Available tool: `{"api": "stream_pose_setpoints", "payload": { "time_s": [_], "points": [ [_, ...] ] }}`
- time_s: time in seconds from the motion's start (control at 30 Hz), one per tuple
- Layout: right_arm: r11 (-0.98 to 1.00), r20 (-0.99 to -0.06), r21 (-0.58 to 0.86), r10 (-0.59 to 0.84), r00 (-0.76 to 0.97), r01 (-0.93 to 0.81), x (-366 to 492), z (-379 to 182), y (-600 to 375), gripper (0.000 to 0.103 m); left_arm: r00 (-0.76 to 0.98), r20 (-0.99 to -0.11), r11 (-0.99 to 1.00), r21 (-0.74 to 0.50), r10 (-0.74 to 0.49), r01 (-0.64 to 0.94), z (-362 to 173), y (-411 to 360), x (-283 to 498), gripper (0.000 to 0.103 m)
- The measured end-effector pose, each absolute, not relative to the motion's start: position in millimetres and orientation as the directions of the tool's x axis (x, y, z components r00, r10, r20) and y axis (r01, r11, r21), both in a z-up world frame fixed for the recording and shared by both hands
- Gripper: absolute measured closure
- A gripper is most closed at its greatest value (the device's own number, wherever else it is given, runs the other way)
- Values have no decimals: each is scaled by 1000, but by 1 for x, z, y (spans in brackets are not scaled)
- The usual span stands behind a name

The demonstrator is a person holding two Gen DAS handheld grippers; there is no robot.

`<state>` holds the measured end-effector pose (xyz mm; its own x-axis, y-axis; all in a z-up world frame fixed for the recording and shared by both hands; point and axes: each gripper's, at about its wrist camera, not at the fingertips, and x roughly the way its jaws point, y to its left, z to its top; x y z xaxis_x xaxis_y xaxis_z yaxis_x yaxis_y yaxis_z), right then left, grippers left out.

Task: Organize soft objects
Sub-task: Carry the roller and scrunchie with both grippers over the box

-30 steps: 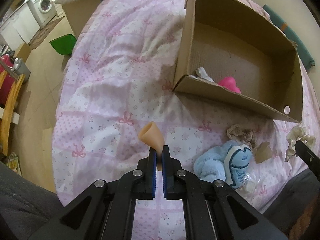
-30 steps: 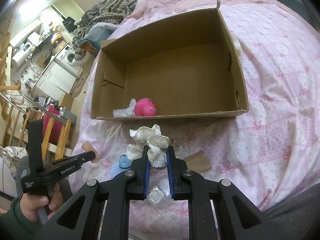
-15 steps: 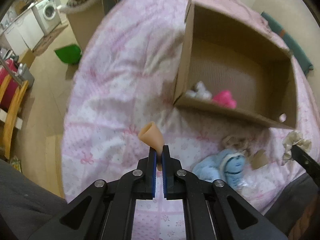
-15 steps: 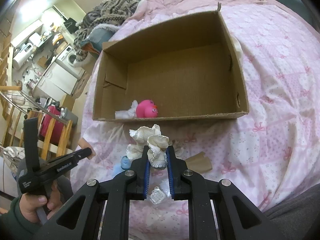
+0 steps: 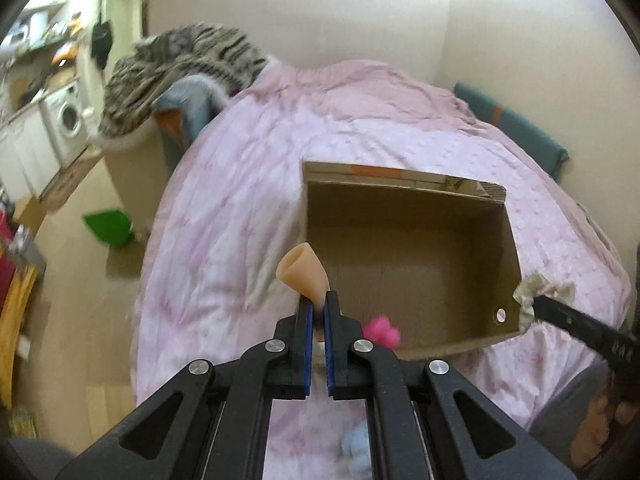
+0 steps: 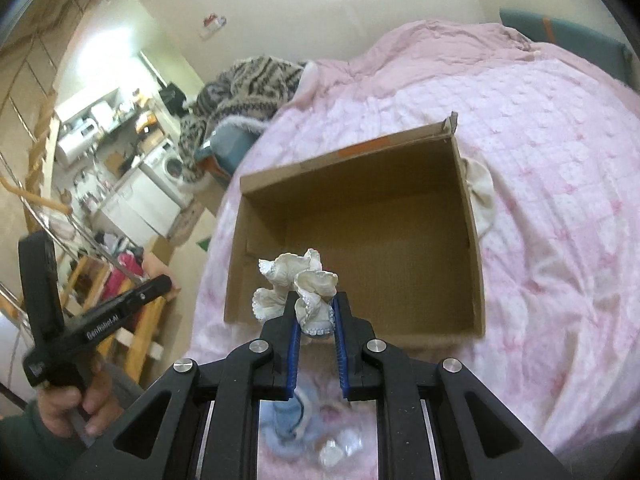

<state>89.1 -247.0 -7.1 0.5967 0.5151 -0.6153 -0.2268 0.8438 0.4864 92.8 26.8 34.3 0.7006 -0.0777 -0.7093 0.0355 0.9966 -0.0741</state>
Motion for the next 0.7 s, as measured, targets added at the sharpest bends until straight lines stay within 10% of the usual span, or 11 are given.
{"api": "stream_pose_setpoints", "payload": {
  "time_s": [0.7],
  "points": [
    [905, -740, 412, 402, 539, -108, 130, -59, -240, 86, 662, -717, 970, -85, -219, 229, -16, -20, 131, 98]
  ]
}}
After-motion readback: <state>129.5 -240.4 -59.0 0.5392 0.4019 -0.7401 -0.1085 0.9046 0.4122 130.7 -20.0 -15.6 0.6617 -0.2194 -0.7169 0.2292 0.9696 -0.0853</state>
